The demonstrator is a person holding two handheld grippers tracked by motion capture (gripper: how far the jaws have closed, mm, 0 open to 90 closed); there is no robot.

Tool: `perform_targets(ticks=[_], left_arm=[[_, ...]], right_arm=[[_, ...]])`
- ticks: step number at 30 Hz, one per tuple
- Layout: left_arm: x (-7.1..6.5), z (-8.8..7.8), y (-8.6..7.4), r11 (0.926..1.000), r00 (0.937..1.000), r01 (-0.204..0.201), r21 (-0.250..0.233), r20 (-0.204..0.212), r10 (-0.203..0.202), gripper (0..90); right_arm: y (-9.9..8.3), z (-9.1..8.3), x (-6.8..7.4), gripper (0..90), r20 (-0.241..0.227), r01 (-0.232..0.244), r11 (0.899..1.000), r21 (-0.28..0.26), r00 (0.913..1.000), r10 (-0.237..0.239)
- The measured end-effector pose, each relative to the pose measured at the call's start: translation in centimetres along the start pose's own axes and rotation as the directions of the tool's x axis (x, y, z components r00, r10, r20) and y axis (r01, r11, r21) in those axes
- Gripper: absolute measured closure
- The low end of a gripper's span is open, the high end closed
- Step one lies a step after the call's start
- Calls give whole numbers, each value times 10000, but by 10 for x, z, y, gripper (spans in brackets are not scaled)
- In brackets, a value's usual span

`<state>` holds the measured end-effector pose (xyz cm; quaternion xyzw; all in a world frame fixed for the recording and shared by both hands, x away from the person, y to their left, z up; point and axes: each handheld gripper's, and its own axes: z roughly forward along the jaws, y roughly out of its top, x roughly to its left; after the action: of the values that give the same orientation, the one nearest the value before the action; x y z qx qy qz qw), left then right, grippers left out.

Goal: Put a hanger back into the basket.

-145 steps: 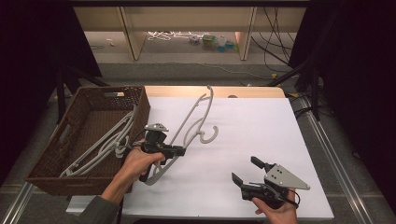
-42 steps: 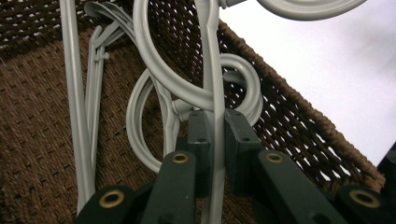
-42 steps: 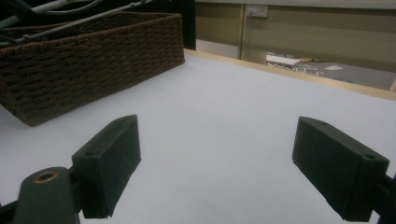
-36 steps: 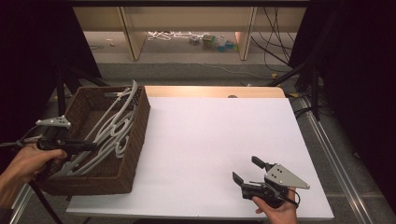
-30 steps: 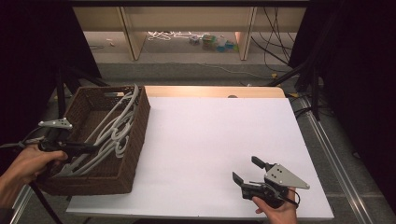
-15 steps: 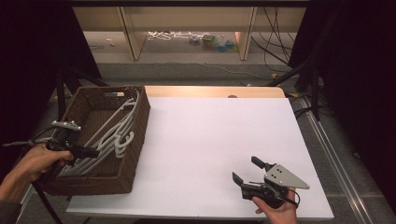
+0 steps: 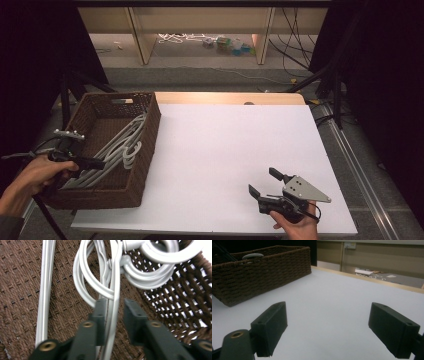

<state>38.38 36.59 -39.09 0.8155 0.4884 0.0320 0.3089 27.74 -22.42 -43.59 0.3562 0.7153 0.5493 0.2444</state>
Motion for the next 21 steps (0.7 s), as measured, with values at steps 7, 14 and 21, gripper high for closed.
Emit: perform_targets(ticks=[7,14,21], left_arm=[[-18,-7,6,9962,9956,-802,-352,-519,783,605],[-40,-12,14,9827,9916,-1162,-1442,-742,1064,453],[-51,-11,15,9662,9892,-1274,-2239,-998,1073,353]], right_arm=[[0,0,0,162,-13,0,10000,24,10000,0],[0,0,0,162,5,-8,10000,-4,10000,8],[0,0,0,162,0,-6,10000,-4,10000,6]])
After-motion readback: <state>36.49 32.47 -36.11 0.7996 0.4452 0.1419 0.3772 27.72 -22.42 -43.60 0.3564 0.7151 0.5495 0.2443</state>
